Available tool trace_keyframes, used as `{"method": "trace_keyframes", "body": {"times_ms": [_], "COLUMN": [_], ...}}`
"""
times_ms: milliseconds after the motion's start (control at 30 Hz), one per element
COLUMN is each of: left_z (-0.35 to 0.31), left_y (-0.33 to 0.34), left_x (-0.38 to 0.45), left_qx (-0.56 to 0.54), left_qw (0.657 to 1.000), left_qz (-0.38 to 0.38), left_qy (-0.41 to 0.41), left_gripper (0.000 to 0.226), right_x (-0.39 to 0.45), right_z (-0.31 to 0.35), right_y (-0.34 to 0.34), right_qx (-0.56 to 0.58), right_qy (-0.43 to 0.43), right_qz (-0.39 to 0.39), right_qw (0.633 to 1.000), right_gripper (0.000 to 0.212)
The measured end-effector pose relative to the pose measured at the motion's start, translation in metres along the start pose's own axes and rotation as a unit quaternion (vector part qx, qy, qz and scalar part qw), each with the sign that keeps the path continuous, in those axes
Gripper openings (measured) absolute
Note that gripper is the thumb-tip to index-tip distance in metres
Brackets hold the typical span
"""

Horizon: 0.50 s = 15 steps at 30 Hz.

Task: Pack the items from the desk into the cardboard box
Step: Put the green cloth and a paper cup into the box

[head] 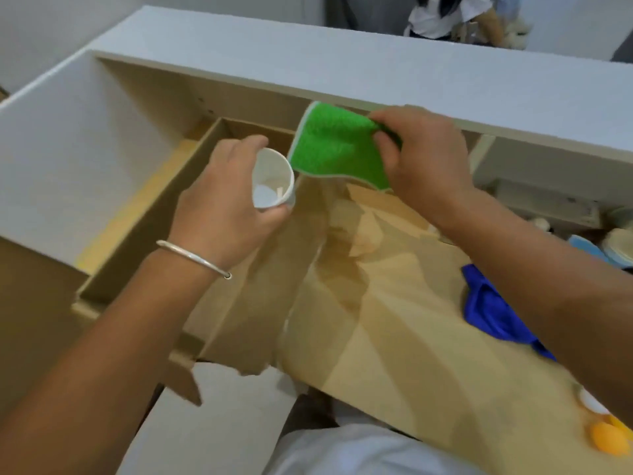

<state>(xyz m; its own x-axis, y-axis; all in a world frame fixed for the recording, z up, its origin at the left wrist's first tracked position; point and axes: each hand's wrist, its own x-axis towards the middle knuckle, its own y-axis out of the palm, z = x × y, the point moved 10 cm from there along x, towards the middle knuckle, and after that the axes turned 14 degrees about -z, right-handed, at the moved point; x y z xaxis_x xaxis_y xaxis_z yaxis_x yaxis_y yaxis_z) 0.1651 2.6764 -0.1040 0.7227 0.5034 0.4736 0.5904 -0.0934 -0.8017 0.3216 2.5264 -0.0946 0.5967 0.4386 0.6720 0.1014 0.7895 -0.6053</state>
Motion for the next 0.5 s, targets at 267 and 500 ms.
{"method": "trace_keyframes", "body": {"times_ms": [267,500], "left_z": [0.133,0.174], "left_y": [-0.05,-0.033], "left_x": [-0.025,-0.045], "left_qx": [0.029,0.014], "left_qw": [0.994,0.993], "left_qz": [-0.019,0.033], "left_qy": [-0.101,-0.114], "left_gripper": [0.08,0.091], "right_x": [0.047,0.025], "right_z": [0.126,0.151], "right_y": [0.113,0.167], "right_qx": [0.031,0.013], "right_qy": [-0.08,-0.1], "right_qz": [0.054,0.112], "right_qw": [0.995,0.989], "right_gripper": [0.028,0.033]}}
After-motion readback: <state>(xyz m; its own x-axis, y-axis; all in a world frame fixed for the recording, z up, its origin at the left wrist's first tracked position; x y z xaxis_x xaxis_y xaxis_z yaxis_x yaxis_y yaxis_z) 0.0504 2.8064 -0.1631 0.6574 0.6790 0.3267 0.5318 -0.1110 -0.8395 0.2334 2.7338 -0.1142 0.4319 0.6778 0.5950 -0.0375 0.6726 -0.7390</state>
